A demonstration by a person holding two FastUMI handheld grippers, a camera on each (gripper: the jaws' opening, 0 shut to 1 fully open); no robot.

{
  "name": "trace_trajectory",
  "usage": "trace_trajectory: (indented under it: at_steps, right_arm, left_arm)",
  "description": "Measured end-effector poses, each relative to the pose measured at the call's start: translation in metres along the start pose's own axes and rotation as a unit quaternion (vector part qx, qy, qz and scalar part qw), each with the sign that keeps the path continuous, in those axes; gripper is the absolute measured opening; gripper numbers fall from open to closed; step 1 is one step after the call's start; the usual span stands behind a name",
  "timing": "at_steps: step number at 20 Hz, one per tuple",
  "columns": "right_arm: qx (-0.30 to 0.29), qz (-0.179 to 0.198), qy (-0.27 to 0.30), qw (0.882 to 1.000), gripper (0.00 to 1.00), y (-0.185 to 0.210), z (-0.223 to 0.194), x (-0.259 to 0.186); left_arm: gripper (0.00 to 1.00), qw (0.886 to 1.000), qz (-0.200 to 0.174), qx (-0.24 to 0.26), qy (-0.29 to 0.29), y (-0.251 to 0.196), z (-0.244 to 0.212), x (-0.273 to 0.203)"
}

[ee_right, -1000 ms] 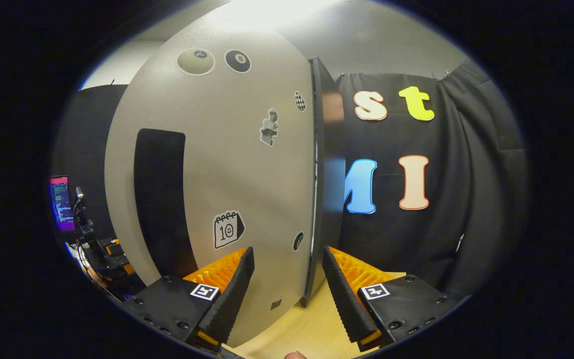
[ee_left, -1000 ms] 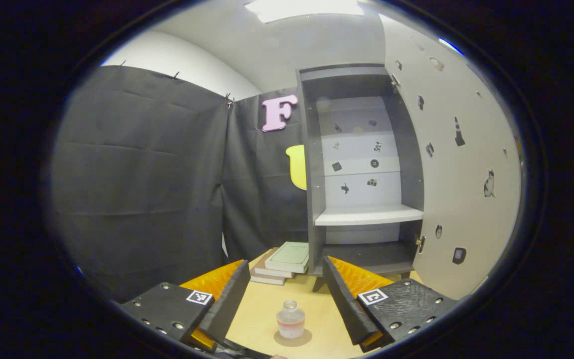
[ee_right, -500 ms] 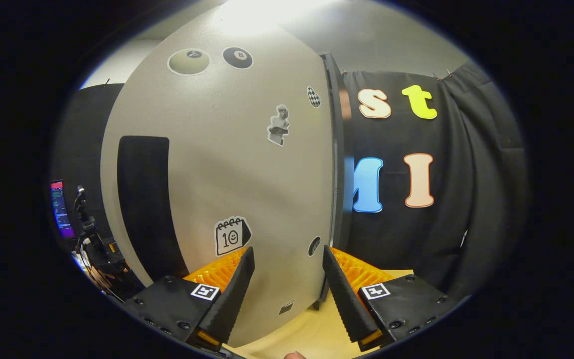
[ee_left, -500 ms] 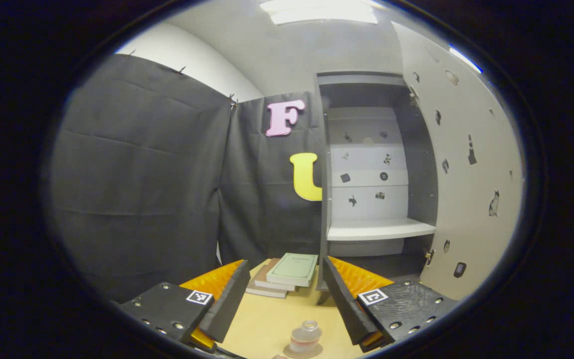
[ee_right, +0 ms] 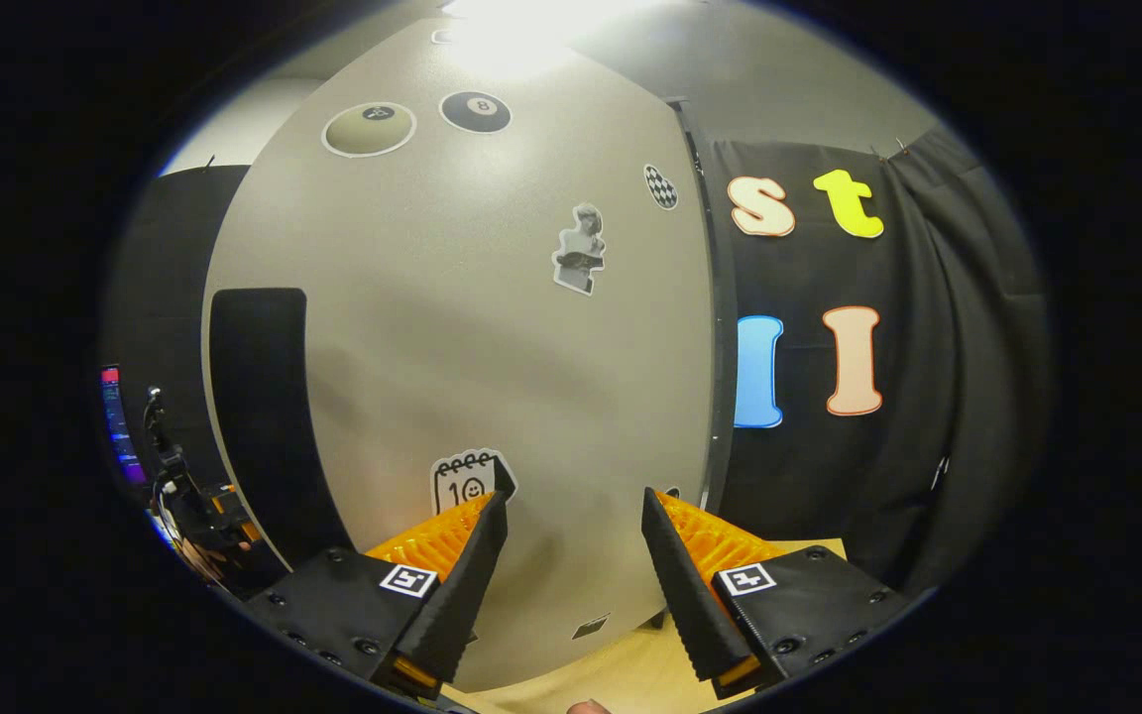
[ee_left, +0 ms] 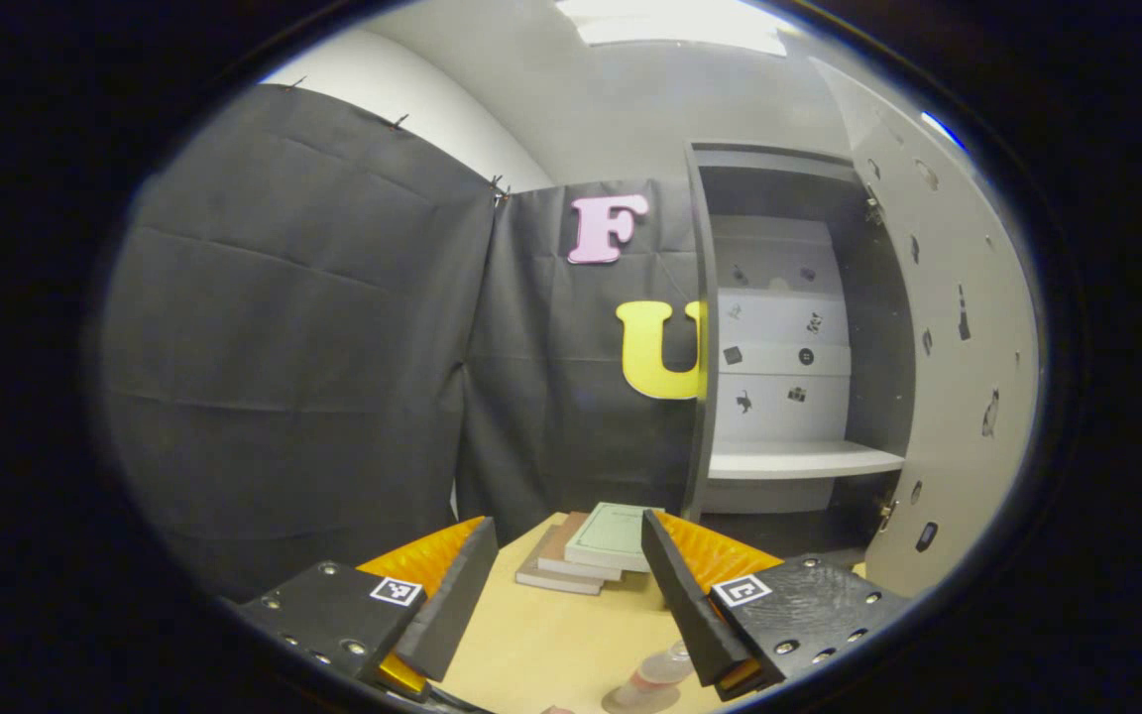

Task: Open the cabinet door with the right hand, grasp the bottle in the cabinet with the left hand and place it on the coaster, then close the cabinet door with the right hand.

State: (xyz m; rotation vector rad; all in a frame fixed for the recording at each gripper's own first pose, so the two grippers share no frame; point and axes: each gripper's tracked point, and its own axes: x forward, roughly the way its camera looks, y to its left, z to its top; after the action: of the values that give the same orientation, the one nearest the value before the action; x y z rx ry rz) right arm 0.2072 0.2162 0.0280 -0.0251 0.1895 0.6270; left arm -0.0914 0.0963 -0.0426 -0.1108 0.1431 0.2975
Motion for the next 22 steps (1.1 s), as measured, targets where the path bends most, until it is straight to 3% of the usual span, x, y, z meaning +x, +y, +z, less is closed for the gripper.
trace_trajectory:
  at_steps: [1,10,11,22]
  right_arm:
    - [-0.001,-0.002,-0.001,1.000,0.88,0.003,-0.002,0.004]
    - [0.004,-0.003,-0.005,1.000,0.86,0.019,-0.003,0.036]
    - [0.003,-0.004,-0.004,1.000,0.90,0.022,-0.006,0.048]
    - [-0.030,-0.062,-0.013,0.998,0.95,0.049,-0.004,0.109]
  left_arm:
    - [0.88,1.000,0.004,0.002,-0.001,0.008,0.001,0.000]
    - [0.88,1.000,0.011,0.005,0.007,0.045,-0.009,0.013]
    - [0.88,1.000,0.012,0.005,0.008,0.051,-0.010,0.016]
    - [0.88,0.999,0.035,-0.002,0.020,0.115,-0.026,0.045]
